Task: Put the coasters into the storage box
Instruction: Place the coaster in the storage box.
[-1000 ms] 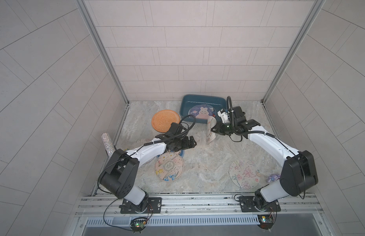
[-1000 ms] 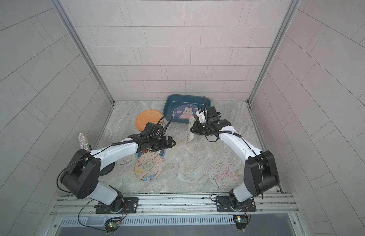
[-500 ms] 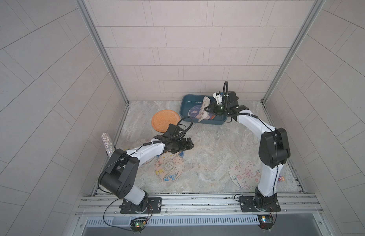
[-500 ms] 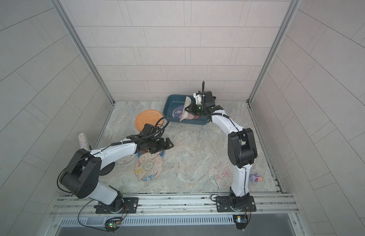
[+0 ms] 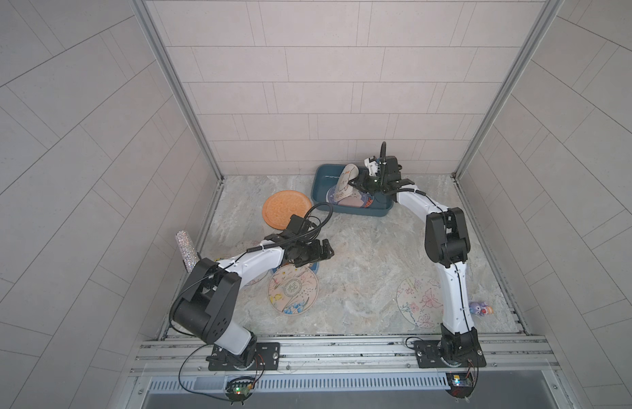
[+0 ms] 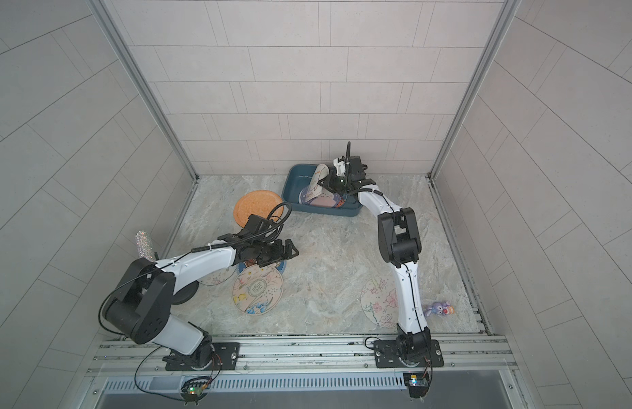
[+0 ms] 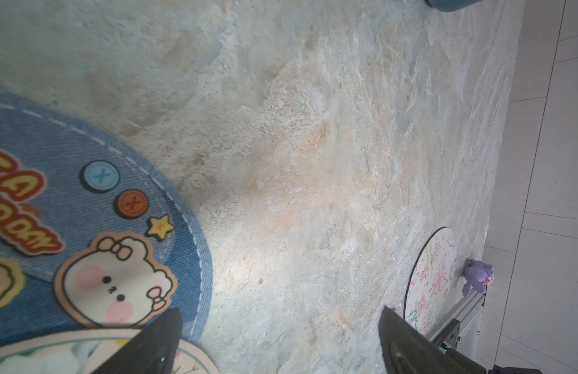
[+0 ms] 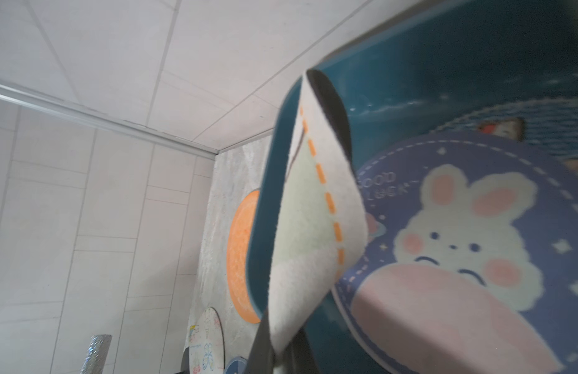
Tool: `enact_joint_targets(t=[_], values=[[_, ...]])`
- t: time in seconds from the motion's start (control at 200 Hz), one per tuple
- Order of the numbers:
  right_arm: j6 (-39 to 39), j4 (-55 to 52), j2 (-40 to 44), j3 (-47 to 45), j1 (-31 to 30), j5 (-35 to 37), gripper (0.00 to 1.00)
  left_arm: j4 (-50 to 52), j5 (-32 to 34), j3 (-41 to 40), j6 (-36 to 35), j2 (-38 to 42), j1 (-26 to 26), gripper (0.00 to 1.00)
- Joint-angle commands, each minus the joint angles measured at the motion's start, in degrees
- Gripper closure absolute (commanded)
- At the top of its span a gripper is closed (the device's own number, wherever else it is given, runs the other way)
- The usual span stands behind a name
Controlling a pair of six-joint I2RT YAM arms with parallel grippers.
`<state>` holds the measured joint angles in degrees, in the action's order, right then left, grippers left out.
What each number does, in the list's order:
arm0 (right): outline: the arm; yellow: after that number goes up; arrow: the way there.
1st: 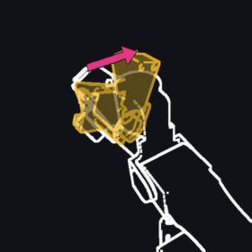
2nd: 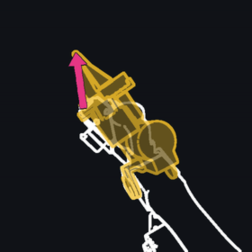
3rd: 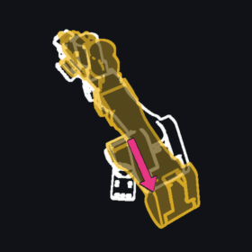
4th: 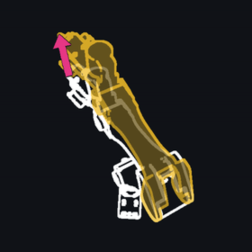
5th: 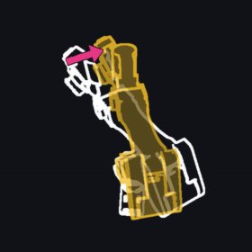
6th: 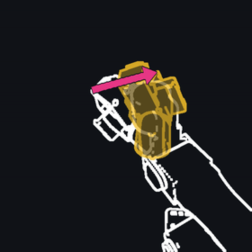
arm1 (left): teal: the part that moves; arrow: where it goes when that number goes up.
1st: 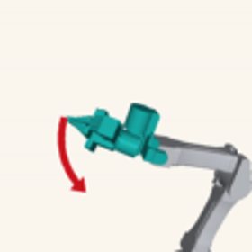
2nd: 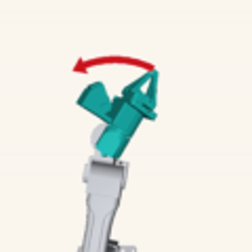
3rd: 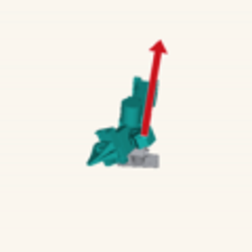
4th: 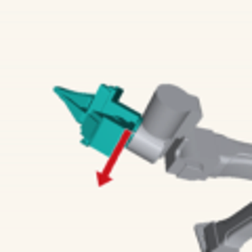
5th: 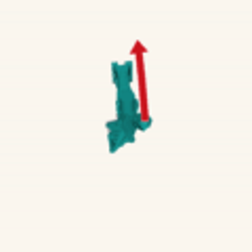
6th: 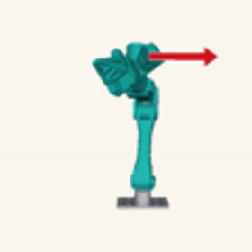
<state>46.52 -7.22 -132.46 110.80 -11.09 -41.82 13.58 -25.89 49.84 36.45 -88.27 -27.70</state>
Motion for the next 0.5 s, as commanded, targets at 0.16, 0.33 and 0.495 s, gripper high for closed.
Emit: enact_joint_targets(t=[0.16, 0.33, 0.495], values=[[-9.30, -20.98, -2.22, 6.76, 2.11, 10.54, 1.00, 0.73, 0.27, 0.37, -0.59, 0.19, 0.53, 0.00], [-14.16, -28.04, -2.20, 10.08, 2.10, 14.54, 0.64, 1.10, 0.48, 1.03, -0.59, -0.06, 0.55, 0.00], [-17.24, -32.56, -0.40, 10.51, 1.77, 16.70, 0.40, 1.27, 0.84, 1.08, -0.61, 0.27, 0.49, 0.00]])
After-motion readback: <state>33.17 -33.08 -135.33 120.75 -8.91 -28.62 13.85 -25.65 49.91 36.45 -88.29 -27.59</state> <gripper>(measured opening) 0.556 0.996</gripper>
